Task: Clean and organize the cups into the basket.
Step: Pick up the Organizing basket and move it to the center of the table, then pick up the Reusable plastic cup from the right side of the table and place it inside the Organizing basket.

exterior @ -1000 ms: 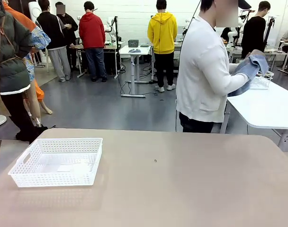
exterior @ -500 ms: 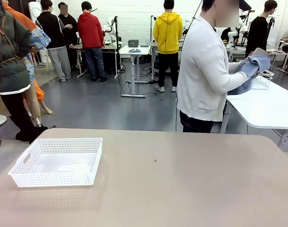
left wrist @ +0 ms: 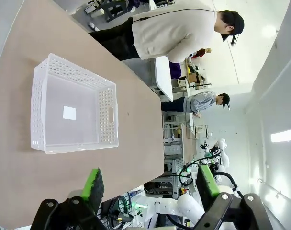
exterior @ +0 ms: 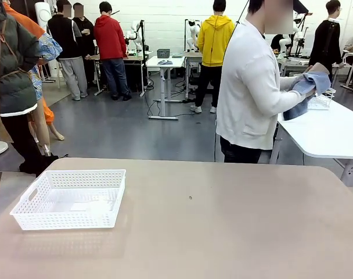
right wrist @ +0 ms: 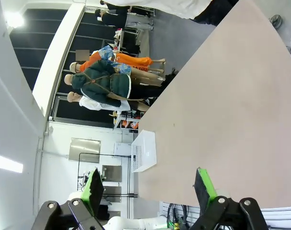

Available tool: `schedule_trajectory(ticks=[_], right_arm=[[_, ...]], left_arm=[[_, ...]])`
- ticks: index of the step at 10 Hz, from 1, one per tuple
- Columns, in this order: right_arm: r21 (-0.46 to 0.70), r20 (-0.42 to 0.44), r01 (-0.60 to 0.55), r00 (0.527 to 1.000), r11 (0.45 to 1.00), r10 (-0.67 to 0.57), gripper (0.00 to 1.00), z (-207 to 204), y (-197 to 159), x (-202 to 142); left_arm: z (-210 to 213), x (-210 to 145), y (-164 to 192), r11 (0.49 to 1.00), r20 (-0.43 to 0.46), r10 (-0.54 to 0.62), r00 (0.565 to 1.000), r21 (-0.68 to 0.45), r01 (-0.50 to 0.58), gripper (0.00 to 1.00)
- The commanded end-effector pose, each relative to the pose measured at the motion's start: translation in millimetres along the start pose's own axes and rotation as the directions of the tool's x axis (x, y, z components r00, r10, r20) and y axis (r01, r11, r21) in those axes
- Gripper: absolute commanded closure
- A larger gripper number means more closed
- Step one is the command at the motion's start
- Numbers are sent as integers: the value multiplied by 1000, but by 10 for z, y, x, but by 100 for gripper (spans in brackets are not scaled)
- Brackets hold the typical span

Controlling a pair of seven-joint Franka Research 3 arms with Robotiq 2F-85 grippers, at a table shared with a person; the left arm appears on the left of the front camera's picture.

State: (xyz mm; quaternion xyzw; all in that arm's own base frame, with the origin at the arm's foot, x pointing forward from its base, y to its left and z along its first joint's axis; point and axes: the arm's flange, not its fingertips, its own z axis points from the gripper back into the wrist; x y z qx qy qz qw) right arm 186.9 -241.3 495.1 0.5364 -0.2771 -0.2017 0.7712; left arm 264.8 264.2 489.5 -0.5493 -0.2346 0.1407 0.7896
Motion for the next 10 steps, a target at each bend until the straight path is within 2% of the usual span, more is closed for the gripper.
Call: schedule_trajectory(ticks=[1, 10], right_arm=[[19, -8, -4, 1000, 1000, 5, 0, -25, -9, 19], [19, -8, -4, 1000, 1000, 5, 0, -25, -9, 19]], left_arm=[[29, 0, -4, 1000, 8, -7, 1000, -12, 7, 0], [29, 0, -4, 1000, 8, -7, 1000, -12, 7, 0]])
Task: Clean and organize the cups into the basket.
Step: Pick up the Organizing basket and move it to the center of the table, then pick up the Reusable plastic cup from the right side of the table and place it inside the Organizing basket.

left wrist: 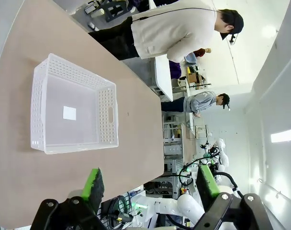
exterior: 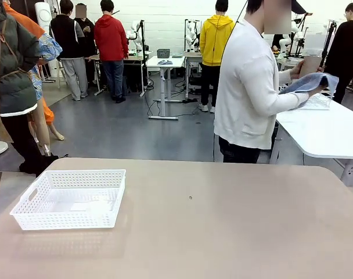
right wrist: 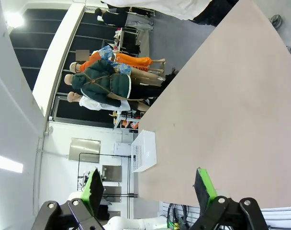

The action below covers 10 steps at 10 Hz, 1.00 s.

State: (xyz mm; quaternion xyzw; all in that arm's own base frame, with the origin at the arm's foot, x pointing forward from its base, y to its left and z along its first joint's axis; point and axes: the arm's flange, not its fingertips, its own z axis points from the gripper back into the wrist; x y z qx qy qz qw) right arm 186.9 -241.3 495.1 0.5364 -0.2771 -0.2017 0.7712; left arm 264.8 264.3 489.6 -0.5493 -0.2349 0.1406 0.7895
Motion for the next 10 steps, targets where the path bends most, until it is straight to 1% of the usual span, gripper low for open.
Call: schedule_trajectory(ticks=[1, 10], right_arm=[[19, -8, -4, 1000, 1000, 5, 0, -25, -9, 19], [19, -8, -4, 1000, 1000, 5, 0, -25, -9, 19]], left_arm=[[28, -1, -2, 1000, 8, -7, 1000, -12, 7, 0], [28, -1, -2, 1000, 8, -7, 1000, -12, 7, 0]])
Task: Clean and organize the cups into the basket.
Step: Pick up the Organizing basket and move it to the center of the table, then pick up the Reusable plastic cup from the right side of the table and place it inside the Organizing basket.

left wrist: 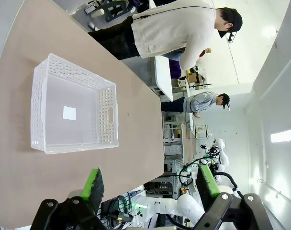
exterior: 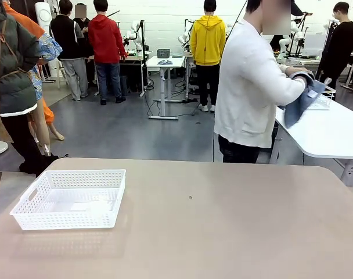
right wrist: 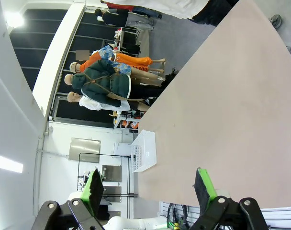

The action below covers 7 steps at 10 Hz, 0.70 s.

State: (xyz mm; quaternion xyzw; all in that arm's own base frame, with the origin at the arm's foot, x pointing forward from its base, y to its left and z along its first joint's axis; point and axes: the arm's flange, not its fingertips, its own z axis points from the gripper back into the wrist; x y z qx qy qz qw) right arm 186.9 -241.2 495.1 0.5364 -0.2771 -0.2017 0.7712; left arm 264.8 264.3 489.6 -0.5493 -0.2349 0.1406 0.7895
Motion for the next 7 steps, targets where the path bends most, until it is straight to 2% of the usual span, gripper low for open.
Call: schedule_trajectory(ticks=[1, 7], right_arm=[[19, -8, -4, 1000, 1000, 5, 0, -25, -9, 19], [19, -8, -4, 1000, 1000, 5, 0, -25, -9, 19]], left_arm=[[28, -1, -2, 1000, 8, -7, 1000, -12, 7, 0], [28, -1, -2, 1000, 8, -7, 1000, -12, 7, 0]])
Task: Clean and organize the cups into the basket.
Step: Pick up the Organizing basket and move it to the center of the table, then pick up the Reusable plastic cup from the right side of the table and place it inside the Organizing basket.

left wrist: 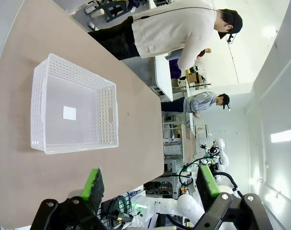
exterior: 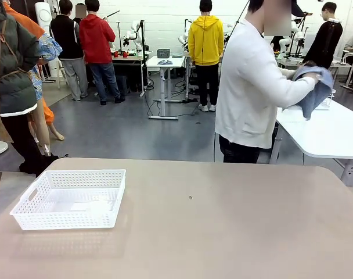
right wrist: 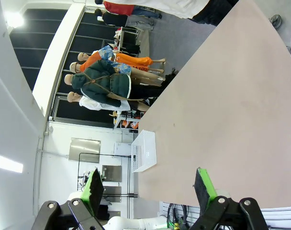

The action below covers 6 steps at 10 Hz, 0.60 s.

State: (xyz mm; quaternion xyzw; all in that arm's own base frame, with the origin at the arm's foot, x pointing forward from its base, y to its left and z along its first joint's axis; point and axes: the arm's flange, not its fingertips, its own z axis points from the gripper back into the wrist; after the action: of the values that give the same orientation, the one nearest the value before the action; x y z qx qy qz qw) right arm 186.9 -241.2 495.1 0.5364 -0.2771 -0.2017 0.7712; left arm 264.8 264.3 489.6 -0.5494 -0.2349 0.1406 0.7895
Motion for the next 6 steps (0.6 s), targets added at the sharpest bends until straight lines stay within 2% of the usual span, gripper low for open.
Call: schedule_trajectory(ticks=[1, 6], right_arm=[[19, -8, -4, 1000, 1000, 5, 0, -25, -9, 19], [19, -8, -4, 1000, 1000, 5, 0, -25, -9, 19]], left_arm=[[28, -1, -2, 1000, 8, -7, 1000, -12, 7, 0], [28, -1, -2, 1000, 8, -7, 1000, -12, 7, 0]])
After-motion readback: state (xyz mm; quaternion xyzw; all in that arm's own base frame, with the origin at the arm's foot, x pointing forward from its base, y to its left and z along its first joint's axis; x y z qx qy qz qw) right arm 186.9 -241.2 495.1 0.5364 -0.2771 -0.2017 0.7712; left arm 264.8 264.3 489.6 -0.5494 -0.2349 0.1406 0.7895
